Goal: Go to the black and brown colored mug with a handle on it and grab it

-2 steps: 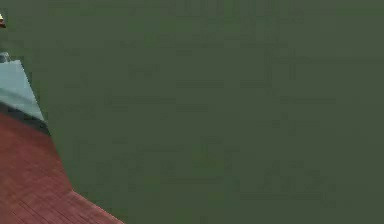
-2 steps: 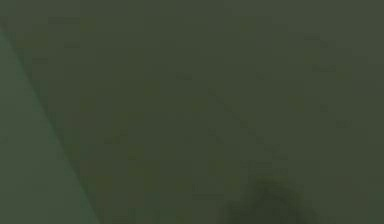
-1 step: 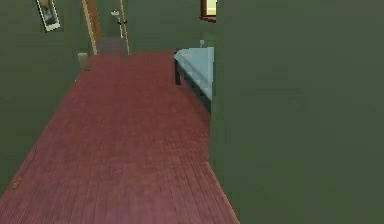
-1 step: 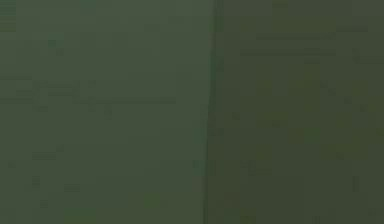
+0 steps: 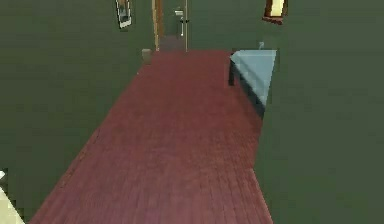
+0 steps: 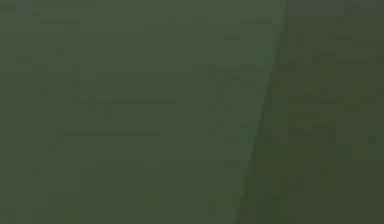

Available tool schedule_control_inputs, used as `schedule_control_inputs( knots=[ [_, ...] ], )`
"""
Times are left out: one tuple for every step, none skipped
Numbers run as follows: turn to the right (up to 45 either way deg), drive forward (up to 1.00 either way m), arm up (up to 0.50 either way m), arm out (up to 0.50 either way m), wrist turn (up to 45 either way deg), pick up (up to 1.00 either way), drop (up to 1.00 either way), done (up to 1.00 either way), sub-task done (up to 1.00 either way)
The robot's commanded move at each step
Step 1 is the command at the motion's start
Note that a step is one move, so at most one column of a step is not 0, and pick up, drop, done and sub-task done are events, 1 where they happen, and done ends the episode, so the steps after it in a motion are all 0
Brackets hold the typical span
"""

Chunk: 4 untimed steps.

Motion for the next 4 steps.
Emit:
schedule_control_inputs(
  knots=[
    [0.0, 0.35, 0.00, 0.00, 0.0, 0.00, 0.00, 0.00, 0.00],
    [-45.0, 0.00, 0.00, 0.00, 0.0, 0.00, 0.00, 0.00, 0.00],
    [-39.0, 0.00, 0.00, 0.00, 0.0, 0.00, 0.00, 0.00, 0.00],
    [0.0, 0.10, 0.00, 0.00, 0.0, 0.00, 0.00, 0.00, 0.00]
  ],
)
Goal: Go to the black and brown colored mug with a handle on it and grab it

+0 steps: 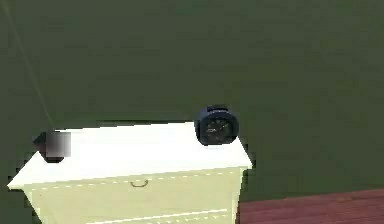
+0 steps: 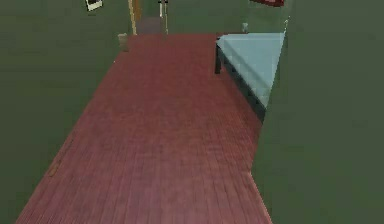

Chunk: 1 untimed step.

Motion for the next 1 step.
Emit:
schedule_control_inputs(
  knots=[
    [-45.0, 0.00, 0.00, 0.00, 0.0, 0.00, 0.00, 0.00, 0.00]
  ],
)
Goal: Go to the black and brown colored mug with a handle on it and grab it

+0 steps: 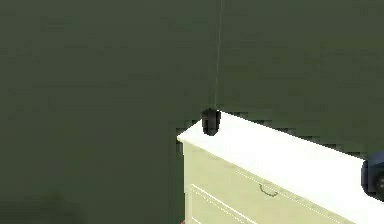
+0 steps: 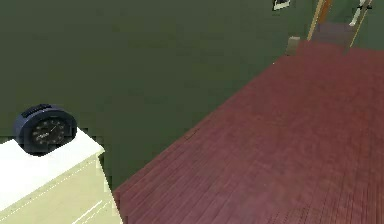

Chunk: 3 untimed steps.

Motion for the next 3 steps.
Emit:
schedule_control_inputs(
  knots=[
    [-45.0, 0.00, 0.00, 0.00, 0.0, 0.00, 0.00, 0.00, 0.00],
    [-36.0, 0.00, 0.00, 0.00, 0.0, 0.00, 0.00, 0.00, 0.00],
    [45.0, 0.00, 0.00, 0.00, 0.0, 0.00, 0.00, 0.00, 0.00]
  ],
)
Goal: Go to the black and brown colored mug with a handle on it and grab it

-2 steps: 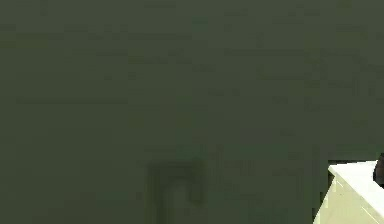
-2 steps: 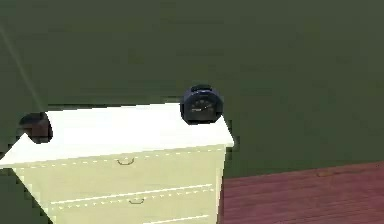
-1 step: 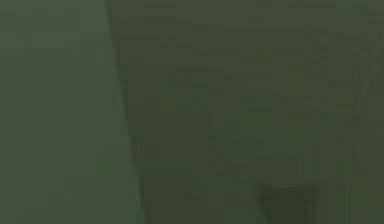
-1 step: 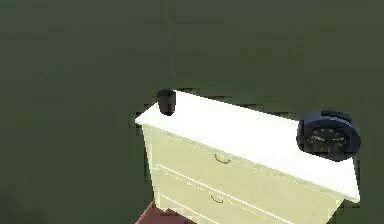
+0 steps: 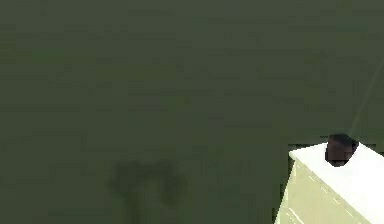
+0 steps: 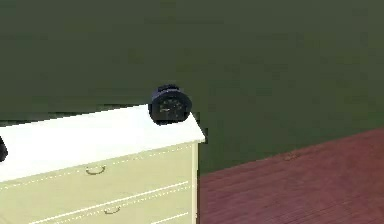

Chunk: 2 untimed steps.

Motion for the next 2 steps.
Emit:
schedule_control_inputs(
  knots=[
    [45.0, 0.00, 0.00, 0.00, 0.0, 0.00, 0.00, 0.00, 0.00],
    [42.0, 0.00, 0.00, 0.00, 0.0, 0.00, 0.00, 0.00, 0.00]
  ],
)
